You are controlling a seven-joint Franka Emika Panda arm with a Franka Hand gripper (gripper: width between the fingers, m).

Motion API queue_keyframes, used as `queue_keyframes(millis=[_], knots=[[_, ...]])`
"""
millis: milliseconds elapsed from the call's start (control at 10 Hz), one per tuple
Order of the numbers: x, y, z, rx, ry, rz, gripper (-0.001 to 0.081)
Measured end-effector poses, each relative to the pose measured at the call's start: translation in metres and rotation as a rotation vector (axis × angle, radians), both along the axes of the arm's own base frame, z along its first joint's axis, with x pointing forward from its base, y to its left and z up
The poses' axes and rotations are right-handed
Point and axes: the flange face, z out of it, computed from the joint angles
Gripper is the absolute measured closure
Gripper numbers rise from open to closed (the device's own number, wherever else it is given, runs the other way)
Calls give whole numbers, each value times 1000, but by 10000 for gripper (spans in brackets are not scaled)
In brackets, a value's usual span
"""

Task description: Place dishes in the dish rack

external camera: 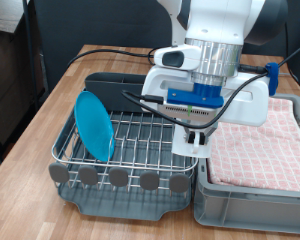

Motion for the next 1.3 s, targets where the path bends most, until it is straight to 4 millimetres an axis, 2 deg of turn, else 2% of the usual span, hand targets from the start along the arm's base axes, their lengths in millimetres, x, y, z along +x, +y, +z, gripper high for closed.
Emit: queue_keyframes(millis=[600, 1300], knots=[[20, 1, -22, -2, 74, 17, 734], [33, -9, -56, 4, 149, 18, 734]])
